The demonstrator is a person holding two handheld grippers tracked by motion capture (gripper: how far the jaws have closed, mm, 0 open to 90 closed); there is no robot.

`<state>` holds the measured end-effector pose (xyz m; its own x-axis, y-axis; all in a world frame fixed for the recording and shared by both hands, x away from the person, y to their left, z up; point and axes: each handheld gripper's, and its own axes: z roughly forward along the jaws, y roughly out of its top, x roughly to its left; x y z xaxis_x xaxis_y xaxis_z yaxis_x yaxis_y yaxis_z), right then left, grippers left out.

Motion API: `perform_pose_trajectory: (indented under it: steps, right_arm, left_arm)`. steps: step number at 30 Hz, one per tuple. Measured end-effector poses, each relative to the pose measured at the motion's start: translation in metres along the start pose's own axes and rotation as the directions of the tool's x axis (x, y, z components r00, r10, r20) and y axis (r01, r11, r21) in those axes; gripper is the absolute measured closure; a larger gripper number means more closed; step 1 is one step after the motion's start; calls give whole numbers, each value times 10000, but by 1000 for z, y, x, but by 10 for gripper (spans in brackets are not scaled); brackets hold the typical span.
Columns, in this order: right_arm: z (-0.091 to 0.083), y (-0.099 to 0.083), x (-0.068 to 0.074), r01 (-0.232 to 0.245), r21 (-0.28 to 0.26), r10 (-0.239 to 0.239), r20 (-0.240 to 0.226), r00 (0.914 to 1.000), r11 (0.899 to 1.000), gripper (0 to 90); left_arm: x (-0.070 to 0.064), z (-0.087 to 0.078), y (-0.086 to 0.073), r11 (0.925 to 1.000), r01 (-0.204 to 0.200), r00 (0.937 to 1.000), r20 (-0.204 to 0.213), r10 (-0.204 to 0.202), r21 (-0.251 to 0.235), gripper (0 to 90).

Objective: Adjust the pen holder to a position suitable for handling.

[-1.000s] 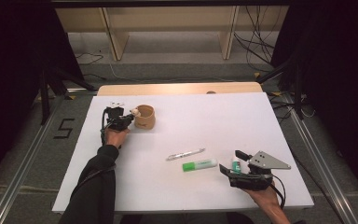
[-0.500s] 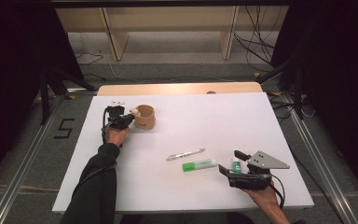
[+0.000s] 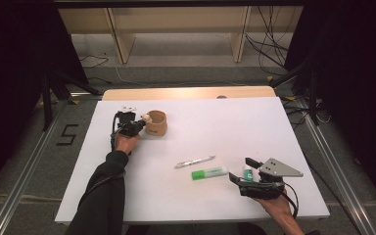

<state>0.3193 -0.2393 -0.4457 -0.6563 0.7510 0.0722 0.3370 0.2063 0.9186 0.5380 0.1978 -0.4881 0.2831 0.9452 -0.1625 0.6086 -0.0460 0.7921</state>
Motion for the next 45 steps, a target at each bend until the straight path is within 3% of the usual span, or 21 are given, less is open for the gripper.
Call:
perform_pose_trajectory:
  steps: [5,16,33,45]
  right_arm:
    - [-1,0,-1,-17,-10,17,15,10000,10000,203]
    - [-1,0,-1,-4,-22,4,22,10000,10000,203]
    - [-1,0,-1,7,-17,-7,15,10000,10000,203]
    - [-2,1,-1,23,-31,-23,26,10000,10000,203]
  left_arm:
    - [-16,3,-2,9987,-461,9987,205,457,204,895]
    - [-33,11,1,9989,-390,9982,456,379,245,895]
    - [-74,22,5,9911,-1209,9877,1058,1147,547,895]
    - [-100,27,4,9871,-1504,9808,1339,1421,542,895]
